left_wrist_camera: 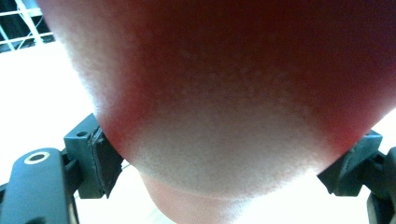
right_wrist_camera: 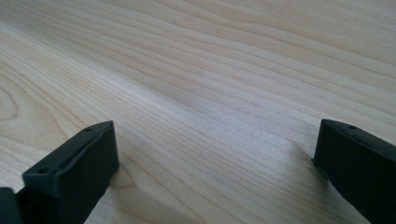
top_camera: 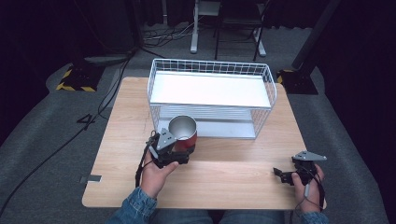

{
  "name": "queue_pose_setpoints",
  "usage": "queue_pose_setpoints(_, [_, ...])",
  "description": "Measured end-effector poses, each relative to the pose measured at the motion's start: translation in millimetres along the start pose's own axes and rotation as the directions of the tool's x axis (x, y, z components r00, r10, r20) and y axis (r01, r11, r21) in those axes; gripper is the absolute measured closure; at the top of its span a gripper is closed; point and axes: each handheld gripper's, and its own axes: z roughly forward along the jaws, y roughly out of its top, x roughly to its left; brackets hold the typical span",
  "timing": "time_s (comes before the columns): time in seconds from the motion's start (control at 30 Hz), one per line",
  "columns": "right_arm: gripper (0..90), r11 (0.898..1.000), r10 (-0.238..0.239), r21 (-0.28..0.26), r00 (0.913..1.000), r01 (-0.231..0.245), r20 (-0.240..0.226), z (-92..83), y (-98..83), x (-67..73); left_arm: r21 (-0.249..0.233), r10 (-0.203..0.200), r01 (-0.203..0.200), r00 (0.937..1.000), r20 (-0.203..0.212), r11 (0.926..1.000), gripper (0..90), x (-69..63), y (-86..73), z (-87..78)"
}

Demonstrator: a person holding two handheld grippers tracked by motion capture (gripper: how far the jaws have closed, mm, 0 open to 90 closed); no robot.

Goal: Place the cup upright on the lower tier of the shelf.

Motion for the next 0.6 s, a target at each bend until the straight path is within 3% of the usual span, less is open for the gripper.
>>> queue_pose_setpoints(0.6, [0.3,1.000,0.003,0.000,1.0000,-0.003,0.003,0.1,0.2,0.4,-0.003,0.050,-0.050,0.9987,0.011,0.9987,16.3,-7.9,7.8,48.6])
